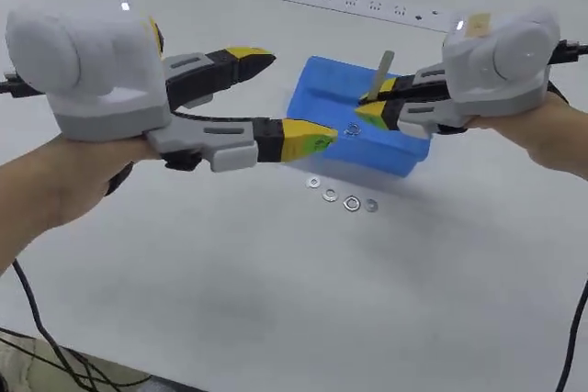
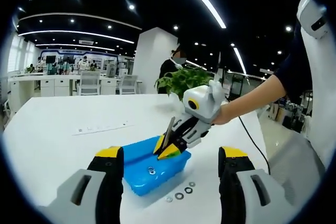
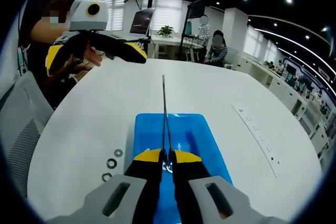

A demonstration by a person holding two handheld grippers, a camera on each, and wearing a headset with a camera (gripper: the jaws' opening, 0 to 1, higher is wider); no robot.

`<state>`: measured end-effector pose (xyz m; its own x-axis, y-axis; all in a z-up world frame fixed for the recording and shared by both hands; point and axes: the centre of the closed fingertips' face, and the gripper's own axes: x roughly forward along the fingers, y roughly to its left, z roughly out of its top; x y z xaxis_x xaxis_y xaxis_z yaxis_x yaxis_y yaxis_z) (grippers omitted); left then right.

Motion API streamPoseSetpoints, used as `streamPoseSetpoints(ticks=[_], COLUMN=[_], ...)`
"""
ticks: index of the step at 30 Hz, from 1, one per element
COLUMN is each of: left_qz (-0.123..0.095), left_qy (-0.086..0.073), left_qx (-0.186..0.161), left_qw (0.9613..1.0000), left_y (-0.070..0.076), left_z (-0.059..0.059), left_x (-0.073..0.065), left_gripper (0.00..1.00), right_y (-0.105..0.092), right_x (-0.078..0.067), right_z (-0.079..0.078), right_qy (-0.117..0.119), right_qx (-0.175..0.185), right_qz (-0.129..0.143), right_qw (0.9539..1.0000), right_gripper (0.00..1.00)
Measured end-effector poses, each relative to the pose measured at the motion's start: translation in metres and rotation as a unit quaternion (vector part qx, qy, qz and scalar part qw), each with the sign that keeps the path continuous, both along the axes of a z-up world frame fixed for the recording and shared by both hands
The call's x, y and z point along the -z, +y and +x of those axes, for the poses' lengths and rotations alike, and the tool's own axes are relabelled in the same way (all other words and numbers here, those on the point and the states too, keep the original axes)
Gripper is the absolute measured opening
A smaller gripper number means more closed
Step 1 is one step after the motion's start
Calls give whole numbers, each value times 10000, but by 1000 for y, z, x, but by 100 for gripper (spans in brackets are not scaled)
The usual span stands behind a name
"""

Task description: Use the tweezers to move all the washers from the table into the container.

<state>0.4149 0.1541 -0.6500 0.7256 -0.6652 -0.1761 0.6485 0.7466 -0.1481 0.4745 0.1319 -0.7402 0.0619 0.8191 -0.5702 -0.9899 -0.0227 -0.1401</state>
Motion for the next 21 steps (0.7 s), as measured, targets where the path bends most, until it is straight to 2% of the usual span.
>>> streamPoseSetpoints(ticks=[1, 3, 7, 11, 14, 15, 16, 17, 19, 21], left_qz=[83, 97, 55, -59, -42, -30, -65, -71, 17, -3], left_qy=[26, 56, 133, 109, 76, 106, 282, 332, 265, 290], left_qx=[-3, 17, 254, 392, 504, 549, 668, 703, 778, 824], left_qw=[10000, 9999, 9996, 9992, 9987, 9984, 9973, 9969, 9966, 9962], left_y=[-1, -4, -15, -26, -32, -33, -37, -38, -40, -42], left_z=[5, 12, 19, 30, 37, 39, 40, 42, 47, 50], left_x=[2, 5, 6, 1, -3, -2, 1, 2, 2, 1], left_gripper=[78, 76, 60, 54, 48, 45, 43, 40, 36, 35], right_y=[-1, -1, -4, -4, -5, -5, -4, -4, -4, -3], right_x=[-1, -4, -7, -9, -8, -8, -8, -8, -8, -8], right_z=[0, -1, -5, -8, -8, -8, -8, -9, -10, -11], right_qy=[-15, -21, -13, -89, -101, -98, -95, -90, -108, -94], right_qx=[-7, -17, -15, -108, -113, -111, -108, -115, -137, -150], right_qz=[-14, 0, -37, -40, -62, -71, -84, -94, -116, -118], right_qw=[10000, 10000, 10000, 9999, 9999, 9999, 9999, 9998, 9998, 9998], right_gripper=[8, 8, 8, 8, 8, 8, 8, 8, 8, 8])
